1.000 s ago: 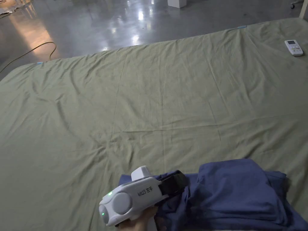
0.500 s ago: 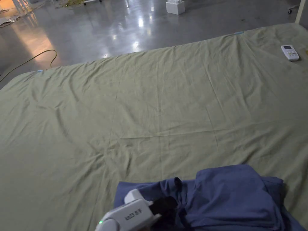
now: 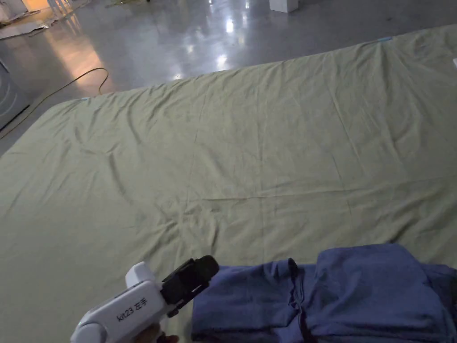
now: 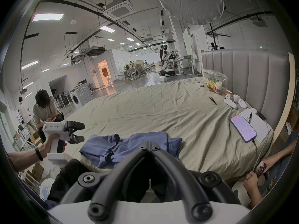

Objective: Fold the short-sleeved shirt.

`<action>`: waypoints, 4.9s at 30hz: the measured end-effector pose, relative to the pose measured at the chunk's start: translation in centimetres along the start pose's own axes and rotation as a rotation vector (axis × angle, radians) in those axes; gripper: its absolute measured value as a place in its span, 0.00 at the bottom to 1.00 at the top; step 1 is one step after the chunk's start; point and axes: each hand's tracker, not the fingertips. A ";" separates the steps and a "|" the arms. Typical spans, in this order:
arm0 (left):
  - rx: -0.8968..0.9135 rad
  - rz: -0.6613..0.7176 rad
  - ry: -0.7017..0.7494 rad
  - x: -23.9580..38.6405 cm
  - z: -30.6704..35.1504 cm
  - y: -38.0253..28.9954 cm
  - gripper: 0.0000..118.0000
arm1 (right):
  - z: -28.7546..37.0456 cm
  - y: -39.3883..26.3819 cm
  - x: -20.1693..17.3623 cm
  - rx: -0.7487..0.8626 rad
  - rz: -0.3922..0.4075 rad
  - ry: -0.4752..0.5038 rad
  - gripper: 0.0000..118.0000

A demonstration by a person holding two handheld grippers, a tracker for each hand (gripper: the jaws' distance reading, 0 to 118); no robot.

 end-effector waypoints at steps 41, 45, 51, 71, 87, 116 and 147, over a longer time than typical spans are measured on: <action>-0.229 -0.287 -0.036 15.3 -8.1 -10.0 0.12 | 1.4 -1.4 -0.7 -0.046 -0.034 -0.010 0.00; -0.276 -0.254 -0.055 15.3 -9.5 -10.7 0.63 | 1.6 -2.7 0.8 -0.081 -0.044 -0.044 0.00; -0.172 -0.131 -0.109 13.5 -4.7 -8.4 0.27 | 2.5 -3.6 2.1 -0.109 -0.064 -0.053 0.00; -0.152 -0.272 -0.213 14.5 -3.3 -9.0 0.02 | -7.9 -2.0 -1.5 -0.248 -0.116 0.165 0.00; -0.229 -0.212 -0.201 3.8 -0.4 -1.4 0.73 | -25.8 -3.7 -5.3 -0.650 -0.053 0.160 0.00; -0.573 -0.016 -0.403 0.3 -13.4 -1.1 0.58 | -25.8 -4.4 -3.1 -0.639 -0.144 0.243 0.00; -0.257 -0.459 0.774 -13.6 8.7 25.5 0.60 | -22.1 -0.4 -10.8 -0.576 -0.116 0.597 0.00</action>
